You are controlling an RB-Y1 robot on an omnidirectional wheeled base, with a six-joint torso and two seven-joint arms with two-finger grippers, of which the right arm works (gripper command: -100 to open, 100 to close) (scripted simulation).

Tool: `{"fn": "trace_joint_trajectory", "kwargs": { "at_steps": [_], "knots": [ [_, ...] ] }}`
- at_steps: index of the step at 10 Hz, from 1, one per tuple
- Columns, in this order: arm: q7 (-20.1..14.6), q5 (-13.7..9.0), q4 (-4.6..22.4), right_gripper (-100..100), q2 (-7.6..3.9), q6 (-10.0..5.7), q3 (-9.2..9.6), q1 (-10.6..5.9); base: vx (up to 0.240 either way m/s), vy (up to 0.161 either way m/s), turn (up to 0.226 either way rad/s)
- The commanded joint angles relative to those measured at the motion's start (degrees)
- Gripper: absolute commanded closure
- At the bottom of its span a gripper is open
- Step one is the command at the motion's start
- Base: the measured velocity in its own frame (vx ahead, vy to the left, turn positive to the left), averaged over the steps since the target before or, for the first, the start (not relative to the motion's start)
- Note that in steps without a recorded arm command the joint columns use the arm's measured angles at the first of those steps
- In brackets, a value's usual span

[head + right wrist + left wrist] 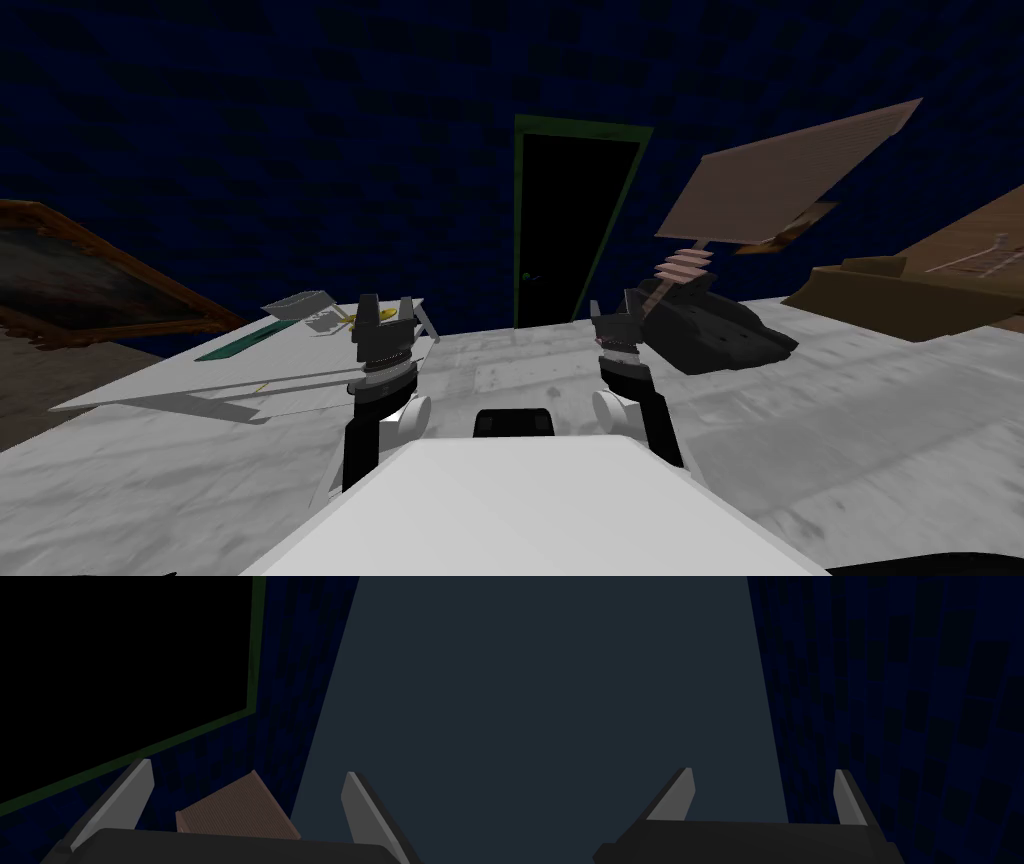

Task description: Pull the door open

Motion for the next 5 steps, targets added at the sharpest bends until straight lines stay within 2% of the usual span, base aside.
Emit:
{"fn": "trace_joint_trajectory", "kwargs": {
  "at_steps": [1,5],
  "knots": [
    [0.17,-0.38,1.83,-100,-0.57,-0.35,0.24,-0.74,0.072,-0.046,0.045],
    [0.59,-1.33,6.38,-100,-1.89,-1.22,0.83,-2.58,0.122,0.021,0.014]
  ]
}}
